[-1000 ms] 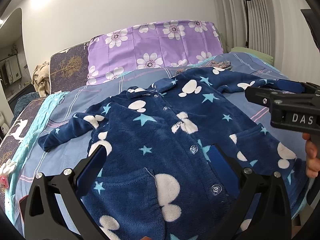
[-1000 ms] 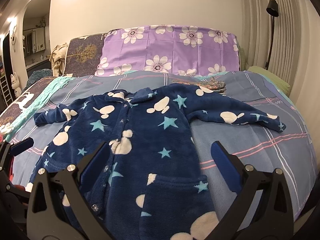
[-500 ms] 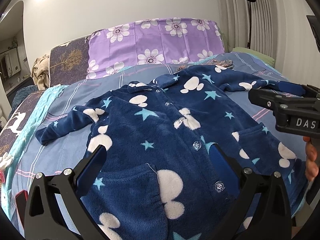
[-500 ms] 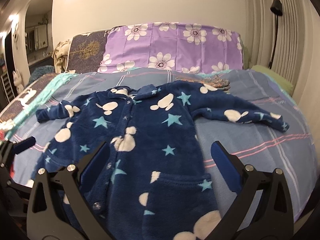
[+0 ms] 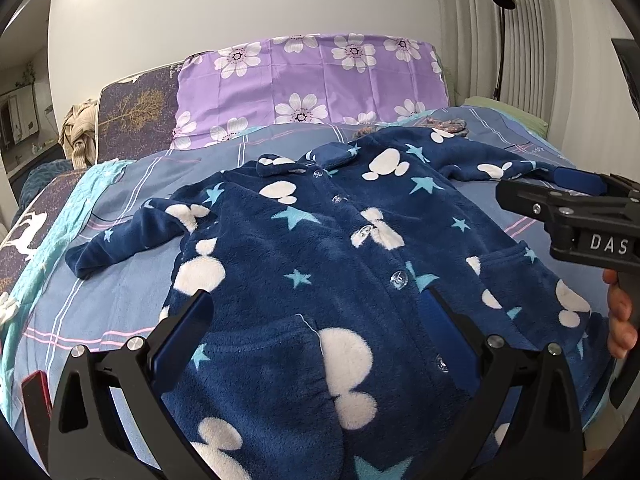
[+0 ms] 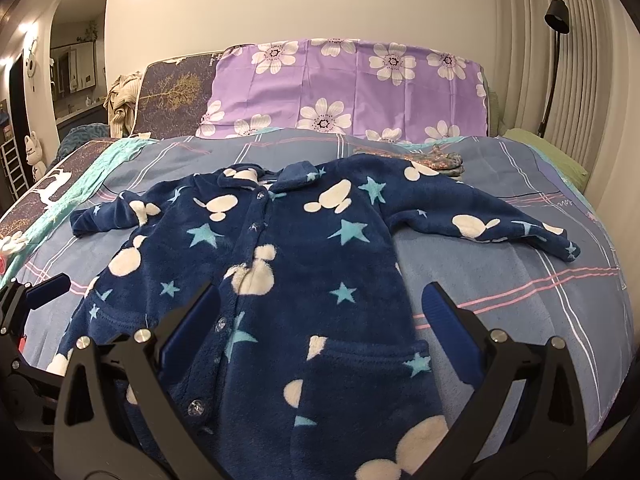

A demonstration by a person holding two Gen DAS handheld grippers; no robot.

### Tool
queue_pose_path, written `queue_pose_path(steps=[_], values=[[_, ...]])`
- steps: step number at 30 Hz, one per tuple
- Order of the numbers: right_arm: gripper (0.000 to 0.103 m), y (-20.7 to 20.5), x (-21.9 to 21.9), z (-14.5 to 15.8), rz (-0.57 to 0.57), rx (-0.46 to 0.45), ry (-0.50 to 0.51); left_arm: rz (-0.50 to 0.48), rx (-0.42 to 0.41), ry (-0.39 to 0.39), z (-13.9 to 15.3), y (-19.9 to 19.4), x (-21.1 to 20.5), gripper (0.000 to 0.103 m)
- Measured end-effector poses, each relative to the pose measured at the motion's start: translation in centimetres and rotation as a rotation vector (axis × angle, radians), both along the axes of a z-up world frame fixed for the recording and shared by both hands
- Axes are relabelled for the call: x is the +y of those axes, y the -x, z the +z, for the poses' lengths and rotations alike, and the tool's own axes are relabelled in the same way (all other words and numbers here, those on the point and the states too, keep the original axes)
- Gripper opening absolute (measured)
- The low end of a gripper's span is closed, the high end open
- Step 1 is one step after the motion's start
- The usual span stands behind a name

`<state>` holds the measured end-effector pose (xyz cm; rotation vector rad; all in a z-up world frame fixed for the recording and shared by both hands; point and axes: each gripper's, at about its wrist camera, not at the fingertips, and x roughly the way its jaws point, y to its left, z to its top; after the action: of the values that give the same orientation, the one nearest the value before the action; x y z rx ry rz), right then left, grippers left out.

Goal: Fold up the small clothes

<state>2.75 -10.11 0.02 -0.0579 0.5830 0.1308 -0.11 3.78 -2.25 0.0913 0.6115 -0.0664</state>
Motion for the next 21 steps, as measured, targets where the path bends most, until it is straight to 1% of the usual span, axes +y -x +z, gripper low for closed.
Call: queue_pose_path(steps=[10, 21], values=[[0.101, 0.0, 1.1, -0.5, 0.014, 0.014, 0.024, -0.002, 0.004, 0.005, -0.4, 0.2, 0.6, 0.102], [0.101, 0.0, 1.4, -0.7, 0.014, 0.019, 0.025, -0.003, 0.005, 0.023, -0.8, 0.4, 0.9, 0.102]])
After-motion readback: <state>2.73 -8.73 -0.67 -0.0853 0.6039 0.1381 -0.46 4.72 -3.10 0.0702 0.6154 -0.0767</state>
